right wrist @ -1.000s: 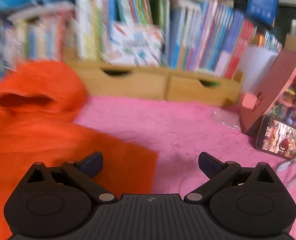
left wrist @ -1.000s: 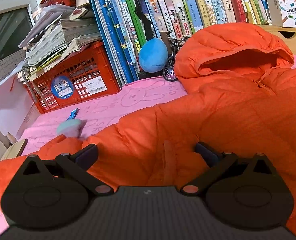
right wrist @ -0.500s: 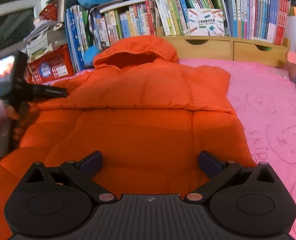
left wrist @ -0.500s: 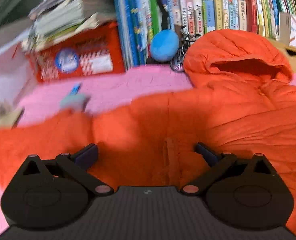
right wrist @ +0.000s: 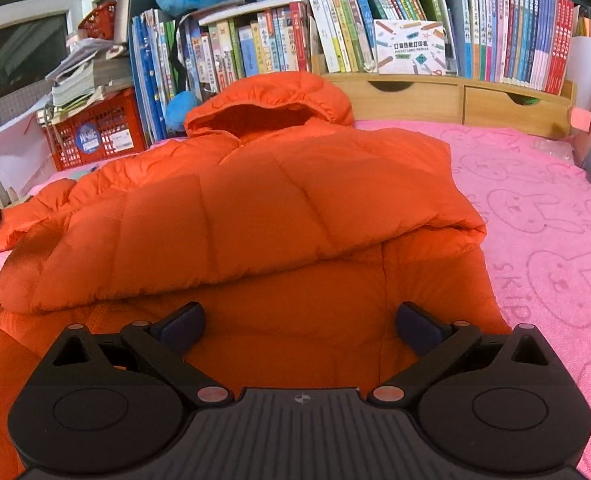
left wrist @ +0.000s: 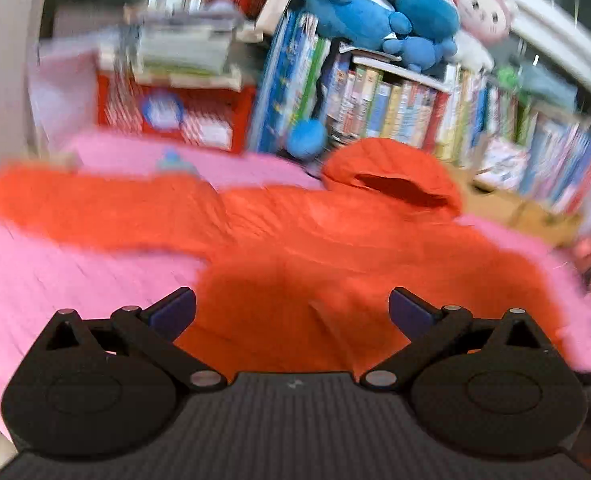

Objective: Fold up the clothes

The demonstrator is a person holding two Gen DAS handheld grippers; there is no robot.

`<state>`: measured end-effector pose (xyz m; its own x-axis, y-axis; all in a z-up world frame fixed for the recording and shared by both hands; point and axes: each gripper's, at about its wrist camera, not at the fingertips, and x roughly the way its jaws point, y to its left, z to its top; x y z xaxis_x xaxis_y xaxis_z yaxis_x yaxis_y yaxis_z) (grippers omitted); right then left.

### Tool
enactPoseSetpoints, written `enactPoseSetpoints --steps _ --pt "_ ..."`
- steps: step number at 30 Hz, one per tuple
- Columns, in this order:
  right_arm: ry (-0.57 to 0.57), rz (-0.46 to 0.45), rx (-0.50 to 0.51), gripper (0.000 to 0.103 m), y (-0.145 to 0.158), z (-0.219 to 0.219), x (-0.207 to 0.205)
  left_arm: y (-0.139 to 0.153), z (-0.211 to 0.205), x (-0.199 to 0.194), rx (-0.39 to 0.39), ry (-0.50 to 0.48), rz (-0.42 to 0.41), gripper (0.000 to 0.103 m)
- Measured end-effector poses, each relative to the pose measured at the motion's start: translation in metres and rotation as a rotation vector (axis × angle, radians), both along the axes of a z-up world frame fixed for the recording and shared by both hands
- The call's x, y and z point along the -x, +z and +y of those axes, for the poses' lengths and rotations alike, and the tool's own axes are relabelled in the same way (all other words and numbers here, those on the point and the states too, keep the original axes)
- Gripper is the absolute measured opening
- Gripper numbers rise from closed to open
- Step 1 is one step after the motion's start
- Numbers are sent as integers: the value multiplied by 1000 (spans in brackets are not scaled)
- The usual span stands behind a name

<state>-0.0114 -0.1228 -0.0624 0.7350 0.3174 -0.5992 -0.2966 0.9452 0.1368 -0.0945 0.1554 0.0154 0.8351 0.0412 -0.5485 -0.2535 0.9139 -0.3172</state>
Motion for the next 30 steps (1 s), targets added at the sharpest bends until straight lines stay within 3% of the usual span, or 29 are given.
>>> enactPoseSetpoints --steps 2,4,5,9,10,12,13,15,17,22,24,25,27,30 --pt "0 0 -4 103 0 -1 0 -14 8 0 168 -58 38 103" --pt "1 1 -8 103 0 -1 0 -32 11 -8 279 -82 95 103" --pt "1 1 -9 103 0 -2 0 -39 11 -13 301 -81 113 103" --pt "0 1 -19 103 0 -3 0 -39 -2 -37 220 -26 74 100" --pt "-1 1 -23 103 0 -3 0 -39 -3 -47 207 -10 60 92" --pt "-1 2 -29 103 0 -3 0 -40 -4 -66 195 26 61 43" --pt "-1 2 -33 103 0 -4 0 -37 -6 -76 181 43 64 40" --pt "-2 3 -43 103 0 -5 1 -26 -9 -91 118 44 37 23" --pt "-2 4 -55 103 0 -6 1 -11 -16 -106 26 30 -7 23" --pt "-2 6 -74 103 0 -9 0 22 -41 -145 -359 42 -145 23" --pt "-2 6 -79 103 0 -9 0 21 -42 -166 -463 56 -151 26" --pt "-2 6 -81 103 0 -9 0 18 -41 -177 -504 64 -137 26" --pt "-2 6 -84 103 1 -10 1 0 -33 -201 -557 70 -34 41" --pt "-3 6 -88 103 1 -10 1 -34 -14 -225 -549 64 165 49"
